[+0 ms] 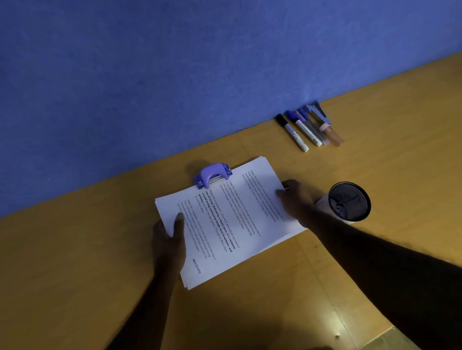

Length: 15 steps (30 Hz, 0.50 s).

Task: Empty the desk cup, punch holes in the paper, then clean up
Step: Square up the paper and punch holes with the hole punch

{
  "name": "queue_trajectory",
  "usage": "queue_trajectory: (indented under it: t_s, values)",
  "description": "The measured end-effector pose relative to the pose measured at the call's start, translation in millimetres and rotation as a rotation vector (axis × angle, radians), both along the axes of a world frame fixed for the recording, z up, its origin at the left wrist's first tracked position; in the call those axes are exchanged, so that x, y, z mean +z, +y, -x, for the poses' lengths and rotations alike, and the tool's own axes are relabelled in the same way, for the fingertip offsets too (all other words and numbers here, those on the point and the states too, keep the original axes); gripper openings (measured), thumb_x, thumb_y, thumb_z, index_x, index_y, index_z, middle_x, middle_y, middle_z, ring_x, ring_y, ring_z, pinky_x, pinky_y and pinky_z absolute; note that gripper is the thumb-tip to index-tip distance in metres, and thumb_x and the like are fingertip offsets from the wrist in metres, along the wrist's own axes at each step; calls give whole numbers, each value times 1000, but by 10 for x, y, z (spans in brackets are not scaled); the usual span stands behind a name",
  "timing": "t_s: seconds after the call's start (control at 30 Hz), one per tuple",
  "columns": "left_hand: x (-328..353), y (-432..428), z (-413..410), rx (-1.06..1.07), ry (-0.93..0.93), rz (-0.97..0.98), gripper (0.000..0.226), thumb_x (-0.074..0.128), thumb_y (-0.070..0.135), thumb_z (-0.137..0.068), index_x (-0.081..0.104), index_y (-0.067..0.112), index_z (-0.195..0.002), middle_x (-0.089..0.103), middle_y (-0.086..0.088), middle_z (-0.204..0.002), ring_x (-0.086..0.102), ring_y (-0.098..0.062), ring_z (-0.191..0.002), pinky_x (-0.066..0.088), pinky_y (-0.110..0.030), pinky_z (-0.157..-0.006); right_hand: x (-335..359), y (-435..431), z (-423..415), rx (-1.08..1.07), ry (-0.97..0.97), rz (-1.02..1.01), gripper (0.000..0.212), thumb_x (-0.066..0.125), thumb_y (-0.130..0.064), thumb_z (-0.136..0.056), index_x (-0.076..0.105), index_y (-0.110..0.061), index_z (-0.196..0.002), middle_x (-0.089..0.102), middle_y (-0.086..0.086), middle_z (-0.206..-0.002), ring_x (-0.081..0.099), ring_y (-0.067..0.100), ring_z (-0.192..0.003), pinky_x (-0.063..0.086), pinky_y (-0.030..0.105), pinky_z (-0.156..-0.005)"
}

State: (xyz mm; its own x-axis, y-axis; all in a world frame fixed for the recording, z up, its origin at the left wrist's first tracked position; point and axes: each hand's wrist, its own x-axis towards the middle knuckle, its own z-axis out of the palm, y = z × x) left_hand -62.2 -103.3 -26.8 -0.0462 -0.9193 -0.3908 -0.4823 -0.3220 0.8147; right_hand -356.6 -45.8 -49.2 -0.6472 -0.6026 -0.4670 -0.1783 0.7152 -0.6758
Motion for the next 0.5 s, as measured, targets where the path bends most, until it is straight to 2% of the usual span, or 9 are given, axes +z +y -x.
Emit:
queue_trajectory:
  t_s: [0.07, 0.13, 0.23, 0.3, 0.37, 0.4, 0.43, 0.5]
  values:
    - [18, 25, -33, -65, 4, -5, 82, 77, 46, -75, 34, 17, -139, 60, -4, -122, 64, -18, -96, 55, -25, -64, -9, 7, 3, 1, -7, 1, 25, 51, -21, -95, 60, -11, -116, 57, -5, -80, 56, 11, -72, 40, 24, -54]
    - [53, 55, -64, -170, -49, 6, 113, 89, 43, -58, 21, 23, -146, 51, 0, -130, 55, -16, -111, 58, -36, -81, -18, 8, 2, 1, -5, 7, 25, 51, -21, -95, 59, -11, -116, 57, -5, -81, 56, 11, -72, 40, 24, -54]
    - [82, 99, -97, -287, -45, 73, 129, 95, 41, -46, 15, 25, -146, 44, -3, -139, 45, -17, -127, 50, -45, -99, -23, 6, -6, 6, 6, 11, 25, 51, -23, -95, 59, -11, -116, 63, 3, -90, 59, 15, -76, 45, 27, -59]
    - [118, 133, -116, -399, -81, 138, 139, 95, 43, -43, 8, 18, -149, 38, -6, -144, 36, -22, -136, 42, -51, -108, -21, 9, -13, 1, 0, 3, 27, 52, -25, -95, 57, -12, -118, 62, 4, -95, 61, 20, -82, 48, 31, -65]
    - [111, 181, -144, -565, -212, 259, 146, 90, 54, -45, 0, 8, -149, 27, -15, -152, 24, -32, -143, 32, -54, -114, -21, 21, -14, 4, 2, 1, 30, 52, -27, -94, 57, -12, -120, 61, 2, -94, 61, 22, -85, 49, 32, -66]
    - [128, 214, -158, -615, -267, 277, 149, 87, 59, -46, -10, 8, -148, 18, -19, -155, 19, -36, -145, 27, -55, -117, -20, 26, -17, 9, 9, 2, 30, 53, -27, -94, 57, -12, -120, 61, 1, -93, 61, 20, -82, 48, 30, -64]
    - [138, 252, -169, -633, -296, 261, 153, 86, 60, -47, -24, 16, -144, 8, -21, -158, 13, -40, -146, 22, -57, -118, -17, 28, -20, 14, 15, 3, 30, 54, -27, -94, 57, -12, -120, 61, 0, -91, 60, 18, -80, 47, 29, -62]
    - [150, 336, -198, -712, -379, 281, 156, 87, 59, -48, -44, 45, -130, -15, -19, -159, -6, -49, -146, 11, -60, -116, -8, 27, -27, 22, 22, 8, 30, 55, -28, -93, 58, -12, -119, 62, 1, -94, 59, 16, -78, 45, 28, -61]
